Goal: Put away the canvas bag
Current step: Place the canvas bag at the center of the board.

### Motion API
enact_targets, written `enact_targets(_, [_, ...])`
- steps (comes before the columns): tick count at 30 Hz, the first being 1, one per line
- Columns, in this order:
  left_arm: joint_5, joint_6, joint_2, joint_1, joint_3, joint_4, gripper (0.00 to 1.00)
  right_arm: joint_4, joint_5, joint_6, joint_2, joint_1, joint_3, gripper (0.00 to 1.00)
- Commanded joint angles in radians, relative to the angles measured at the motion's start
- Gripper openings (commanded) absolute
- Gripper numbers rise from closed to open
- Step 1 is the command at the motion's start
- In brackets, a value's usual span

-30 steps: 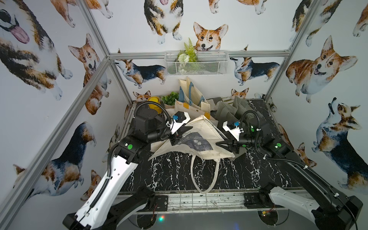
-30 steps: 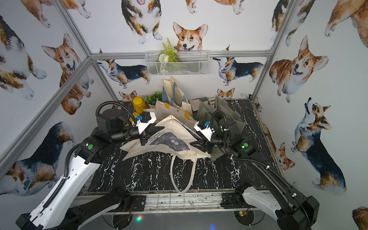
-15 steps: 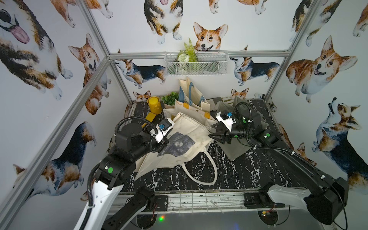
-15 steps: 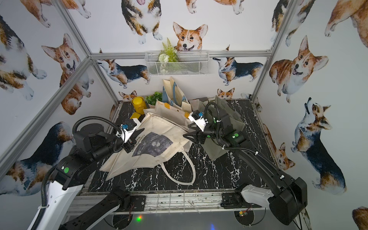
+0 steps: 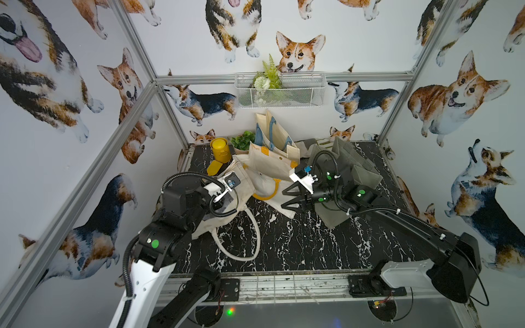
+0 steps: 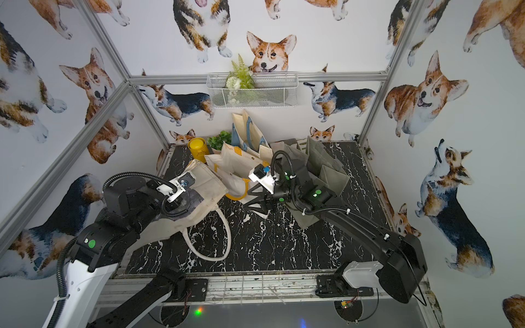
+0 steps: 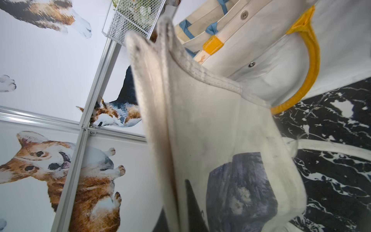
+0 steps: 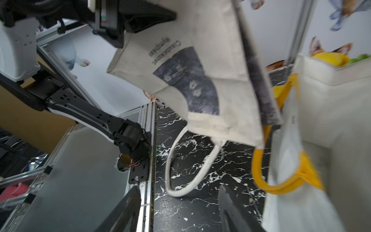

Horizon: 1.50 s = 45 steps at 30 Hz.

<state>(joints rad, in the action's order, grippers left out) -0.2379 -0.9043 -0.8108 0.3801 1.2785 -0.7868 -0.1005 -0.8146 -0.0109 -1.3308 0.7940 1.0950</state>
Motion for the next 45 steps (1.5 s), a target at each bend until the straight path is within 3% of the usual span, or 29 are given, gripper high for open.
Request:
enact_targets(1, [0.111, -0.121, -0.061, -0.079, 0.044, 0.169, 0.00, 0.130, -0.041, 0.025, -0.094, 0.053, 0.023, 0.60])
enact_targets(6, [0.284, -0.179, -0.165, -0.200, 0.117, 0.224, 0.00, 0.203, -0.055, 0.034, -0.259, 0.097, 0.124, 0.57])
enact_targets(9, [0.386, -0.228, -0.205, -0.238, 0.128, 0.239, 0.00, 0.340, -0.080, 0.092, -0.399, 0.113, 0.188, 0.53])
enact_targets(17, [0.552, -0.212, -0.207, -0.241, 0.091, 0.274, 0.00, 0.857, 0.050, 0.574, -0.811, 0.135, 0.415, 0.41])
enact_targets(21, [0.593, -0.207, -0.188, -0.240, 0.077, 0.273, 0.00, 0.835, 0.169, 0.640, -0.916, 0.153, 0.546, 0.38])
enact_targets(27, [0.686, -0.153, -0.088, -0.241, -0.039, 0.268, 0.00, 0.689, 0.377, 0.603, -0.941, 0.158, 0.562, 0.39])
enact_targets(36, [0.692, -0.064, 0.198, -0.234, -0.333, 0.226, 0.00, 0.546, 0.414, 0.607, -0.847, 0.124, 0.457, 0.44])
enact_targets(45, [0.760, -0.033, 0.287, -0.224, -0.412, 0.100, 0.00, 0.389, 0.355, 0.703, -0.768, 0.078, 0.411, 0.48])
